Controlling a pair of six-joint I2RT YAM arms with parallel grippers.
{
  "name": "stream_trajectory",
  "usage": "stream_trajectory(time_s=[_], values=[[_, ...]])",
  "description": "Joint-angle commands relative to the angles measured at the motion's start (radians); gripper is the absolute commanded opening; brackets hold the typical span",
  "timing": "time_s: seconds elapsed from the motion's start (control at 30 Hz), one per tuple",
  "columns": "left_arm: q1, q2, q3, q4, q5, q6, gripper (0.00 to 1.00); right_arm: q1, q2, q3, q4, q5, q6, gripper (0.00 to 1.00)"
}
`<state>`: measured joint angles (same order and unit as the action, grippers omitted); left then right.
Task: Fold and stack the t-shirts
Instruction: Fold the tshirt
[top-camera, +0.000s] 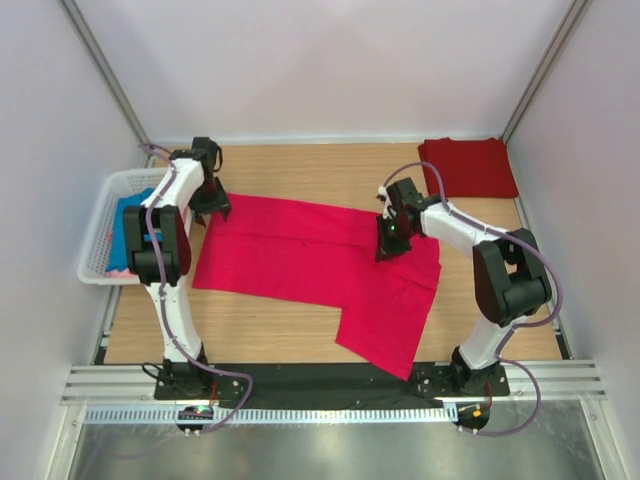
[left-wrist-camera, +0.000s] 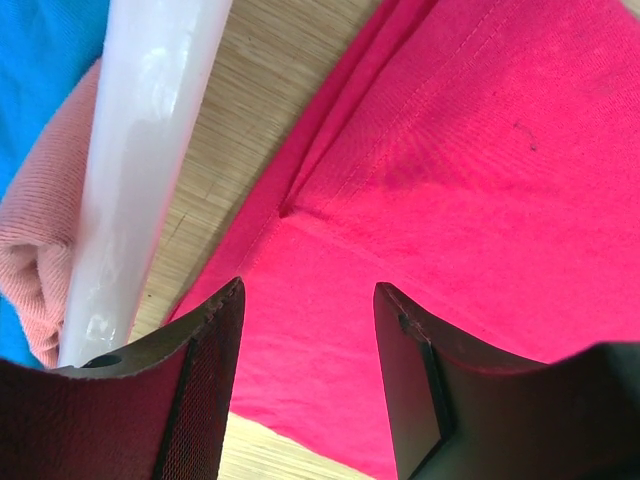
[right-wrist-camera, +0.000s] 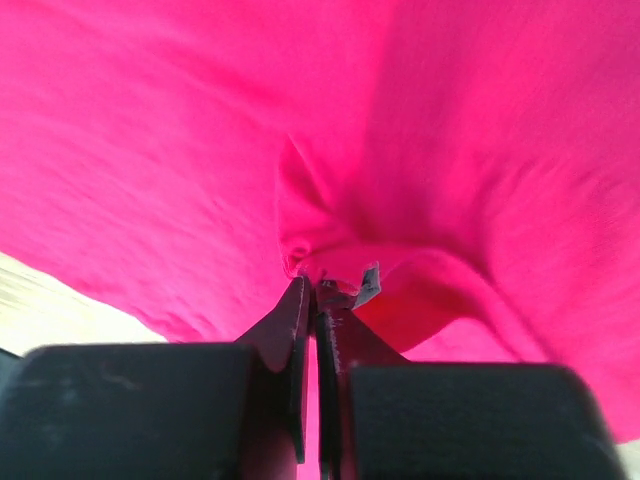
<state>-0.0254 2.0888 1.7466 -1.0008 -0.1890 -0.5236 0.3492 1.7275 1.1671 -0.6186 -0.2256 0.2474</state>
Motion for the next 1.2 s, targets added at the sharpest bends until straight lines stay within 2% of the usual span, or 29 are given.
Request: stream_trajectory(time_s=[0.0, 0.03, 0.07, 0.17, 0.2, 0.3, 0.37, 0.47, 0.7, 0.8, 0.93, 1.17], values=[[0.021, -0.027, 0.034, -0.027, 0.008, -0.015, 0.56, 0.016, -0.046, -0.052, 0.031, 0.013, 0.065, 0.14], [0.021, -0.024, 0.036, -0.030, 0.017, -0.019, 0.55, 0.020, -0.057, -0.058, 0.031, -0.007, 0.067, 0.17], [0.021, -0.024, 0.037, -0.029, 0.029, -0.024, 0.55, 0.020, -0.081, -0.066, 0.026, -0.012, 0.070, 0.25], [0.021, -0.009, 0.044, -0.030, 0.029, -0.030, 0.54, 0.020, -0.129, -0.055, -0.002, 0.009, 0.063, 0.36], [0.021, -0.004, 0.047, -0.029, 0.034, -0.030, 0.54, 0.017, -0.138, -0.046, -0.012, 0.023, 0.062, 0.37], [0.021, 0.030, 0.057, -0.015, 0.049, -0.029, 0.52, -0.004, -0.140, -0.006, -0.038, 0.127, 0.082, 0.34], [0.021, 0.062, 0.076, -0.031, 0.063, -0.033, 0.50, -0.036, -0.132, 0.000, -0.032, 0.153, 0.122, 0.30], [0.021, 0.070, 0.087, -0.038, 0.063, -0.044, 0.50, -0.042, -0.134, -0.006, -0.030, 0.187, 0.156, 0.30], [0.010, 0.076, 0.077, -0.028, 0.028, -0.069, 0.54, -0.036, -0.106, -0.082, 0.054, 0.149, 0.191, 0.29], [0.010, 0.093, 0.097, -0.047, -0.003, -0.076, 0.53, -0.015, -0.095, -0.112, 0.056, 0.137, 0.220, 0.27], [0.008, 0.076, 0.102, -0.039, -0.035, -0.075, 0.53, 0.078, -0.134, -0.139, 0.025, 0.155, 0.259, 0.24], [0.008, 0.079, 0.171, -0.059, -0.040, -0.056, 0.53, 0.125, -0.284, -0.207, -0.053, 0.167, 0.348, 0.23]])
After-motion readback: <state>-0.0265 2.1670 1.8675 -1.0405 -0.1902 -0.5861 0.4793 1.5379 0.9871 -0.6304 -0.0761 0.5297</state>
